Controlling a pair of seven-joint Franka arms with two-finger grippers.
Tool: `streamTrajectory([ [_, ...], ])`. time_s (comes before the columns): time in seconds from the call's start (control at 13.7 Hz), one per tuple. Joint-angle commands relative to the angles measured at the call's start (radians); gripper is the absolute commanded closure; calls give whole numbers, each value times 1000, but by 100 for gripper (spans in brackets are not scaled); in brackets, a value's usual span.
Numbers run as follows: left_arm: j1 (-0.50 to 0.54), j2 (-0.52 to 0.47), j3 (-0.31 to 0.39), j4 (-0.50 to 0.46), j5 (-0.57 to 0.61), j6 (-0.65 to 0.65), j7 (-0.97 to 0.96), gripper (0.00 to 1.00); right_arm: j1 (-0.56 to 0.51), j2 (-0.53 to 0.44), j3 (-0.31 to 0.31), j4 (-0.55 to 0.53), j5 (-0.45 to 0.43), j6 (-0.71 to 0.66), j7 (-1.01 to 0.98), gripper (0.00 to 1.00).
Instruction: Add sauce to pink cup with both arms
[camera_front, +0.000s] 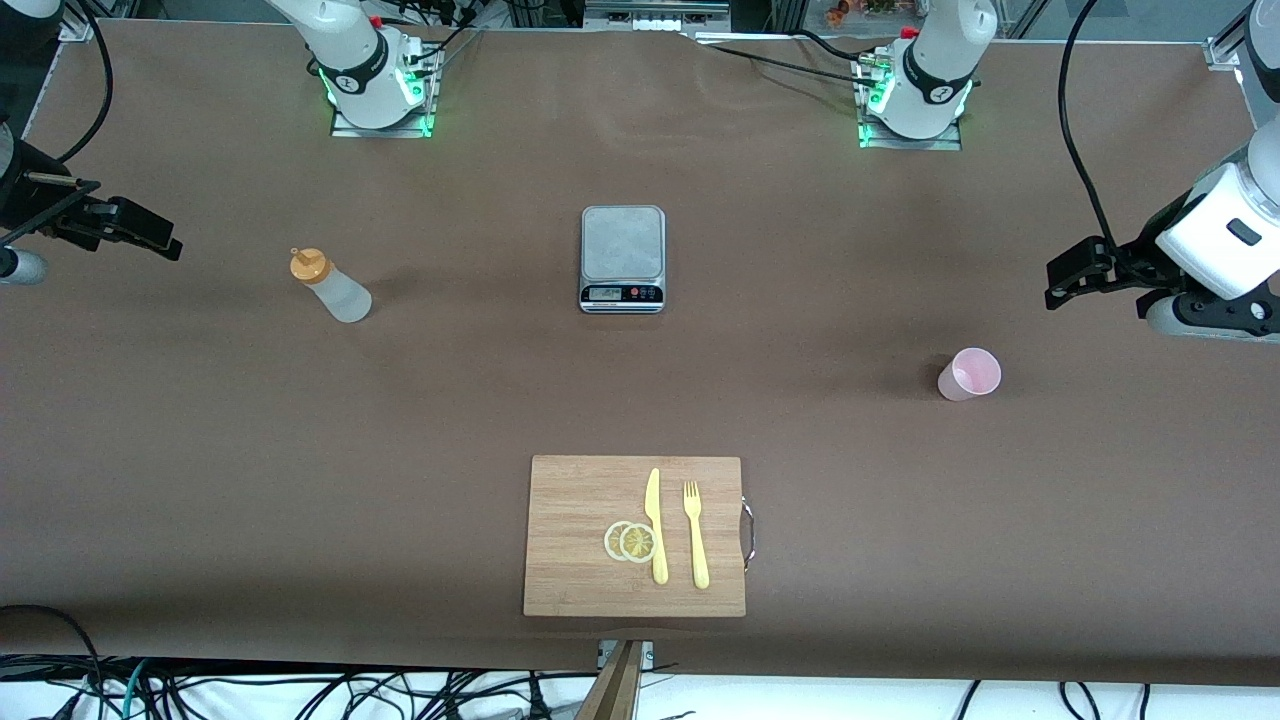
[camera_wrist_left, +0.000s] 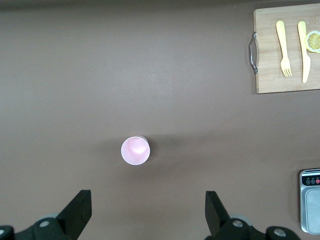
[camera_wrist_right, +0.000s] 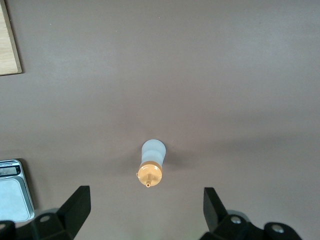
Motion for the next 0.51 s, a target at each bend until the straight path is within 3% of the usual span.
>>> streamTrajectory([
  [0.0, -1, 14, 4, 35, 5, -24, 9, 0, 1, -10, 2, -5, 2, 1, 0, 0],
  [0.44, -1, 14, 4, 35, 5, -24, 9, 0, 1, -8, -1, -6, 3, 3, 0, 0],
])
